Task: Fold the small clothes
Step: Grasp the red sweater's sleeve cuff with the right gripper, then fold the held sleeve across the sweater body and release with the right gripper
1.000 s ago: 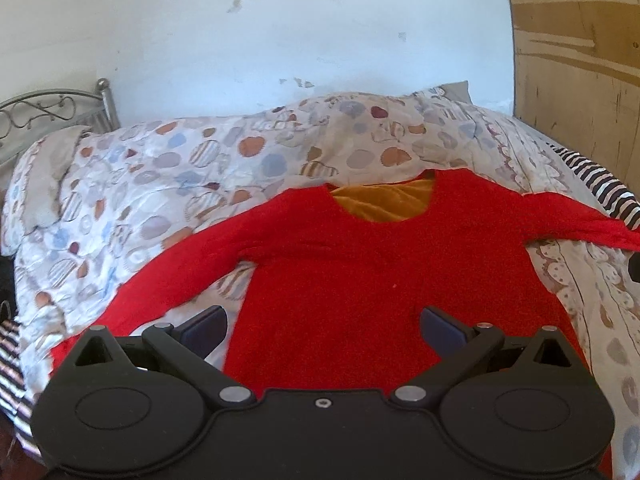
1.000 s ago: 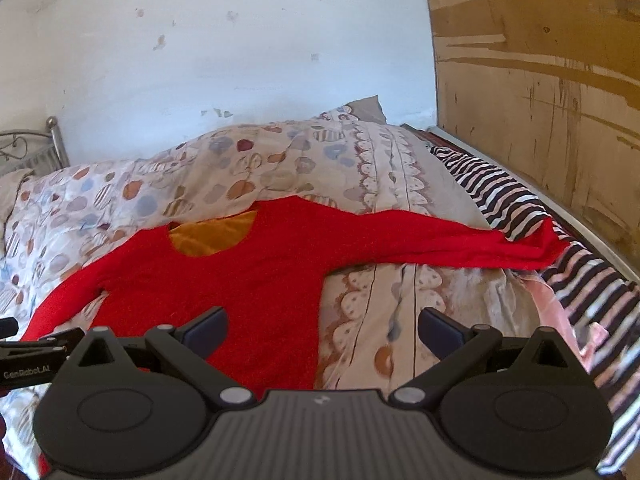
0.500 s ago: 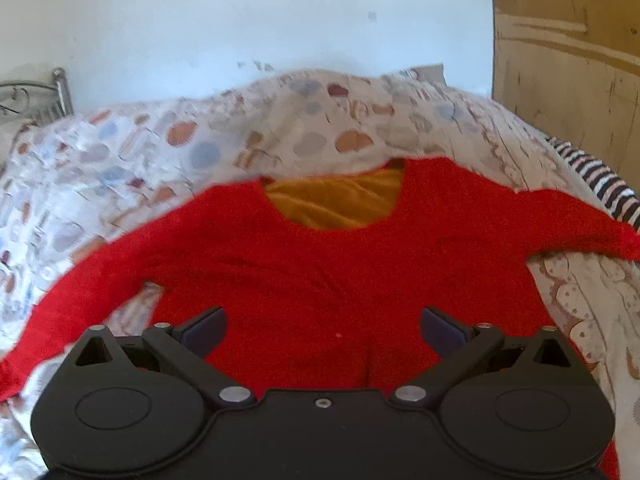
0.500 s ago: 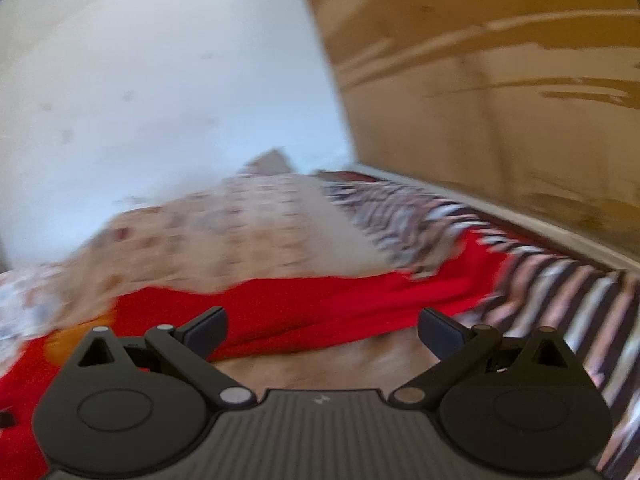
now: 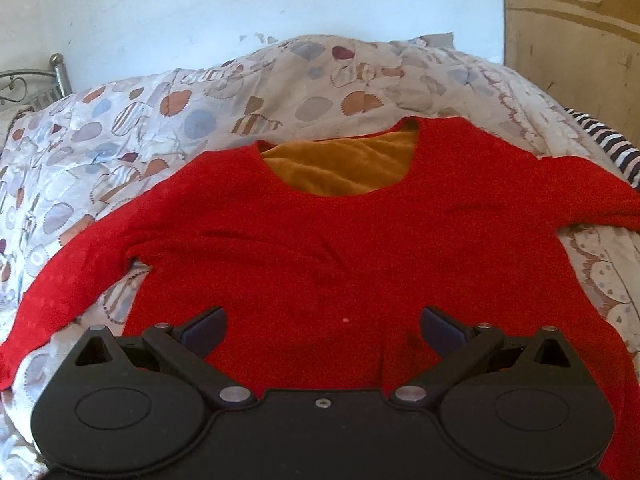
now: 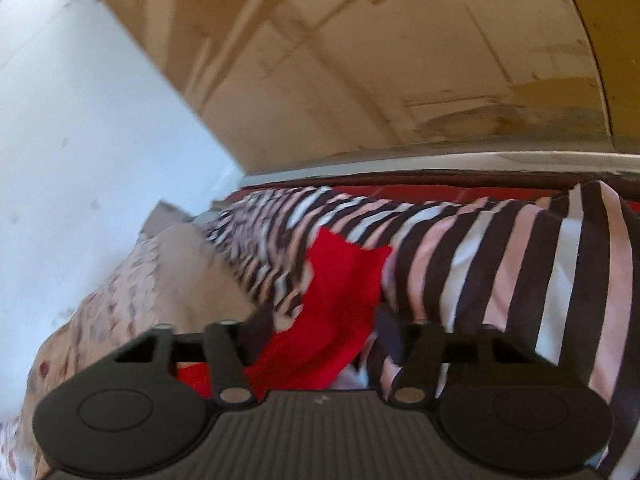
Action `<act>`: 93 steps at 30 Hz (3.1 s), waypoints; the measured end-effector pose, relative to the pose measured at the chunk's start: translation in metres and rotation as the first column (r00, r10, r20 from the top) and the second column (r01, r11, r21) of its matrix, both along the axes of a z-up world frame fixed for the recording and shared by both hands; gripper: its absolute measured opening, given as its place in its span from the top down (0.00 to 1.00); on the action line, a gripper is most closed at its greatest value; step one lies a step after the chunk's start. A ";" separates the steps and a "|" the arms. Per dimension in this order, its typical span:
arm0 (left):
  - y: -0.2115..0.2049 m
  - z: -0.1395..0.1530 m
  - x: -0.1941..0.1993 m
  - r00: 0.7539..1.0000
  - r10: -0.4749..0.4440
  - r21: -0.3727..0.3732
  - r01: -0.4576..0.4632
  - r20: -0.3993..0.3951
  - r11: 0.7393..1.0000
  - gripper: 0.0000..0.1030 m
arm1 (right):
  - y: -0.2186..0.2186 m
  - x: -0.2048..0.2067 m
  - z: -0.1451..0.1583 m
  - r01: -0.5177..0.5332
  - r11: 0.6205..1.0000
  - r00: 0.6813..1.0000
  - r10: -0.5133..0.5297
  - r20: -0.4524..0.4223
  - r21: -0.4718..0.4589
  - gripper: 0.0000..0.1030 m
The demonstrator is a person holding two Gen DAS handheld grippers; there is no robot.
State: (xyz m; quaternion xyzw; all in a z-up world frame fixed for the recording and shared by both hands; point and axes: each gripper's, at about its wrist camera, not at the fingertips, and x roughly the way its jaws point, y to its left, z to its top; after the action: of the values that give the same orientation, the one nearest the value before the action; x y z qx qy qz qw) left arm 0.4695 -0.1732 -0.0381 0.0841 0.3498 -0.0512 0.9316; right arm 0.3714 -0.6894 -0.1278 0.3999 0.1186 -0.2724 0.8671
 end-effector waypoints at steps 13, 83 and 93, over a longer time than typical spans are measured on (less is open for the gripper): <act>0.015 0.014 0.006 0.999 0.029 -0.025 -0.030 -0.020 0.999 0.00 | -0.004 -0.008 0.010 0.065 0.998 0.998 -0.065 0.006 -0.027 0.96; 0.079 0.019 0.017 0.961 -0.092 -0.350 0.183 0.261 0.919 0.94 | 0.315 0.018 0.016 -0.686 0.463 0.725 0.499 -0.474 -0.561 0.17; 0.098 -0.016 0.027 0.998 0.058 -0.284 -0.055 0.005 0.957 0.62 | 0.315 0.020 0.015 -0.691 0.462 0.721 0.502 -0.478 -0.556 0.17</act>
State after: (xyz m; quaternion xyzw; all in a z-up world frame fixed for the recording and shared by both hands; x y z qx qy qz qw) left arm 0.4963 -0.0751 -0.0544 -0.0603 0.3350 -0.0737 0.9374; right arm 0.3918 -0.3742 -0.1126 -0.0670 0.2454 -0.0194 0.9669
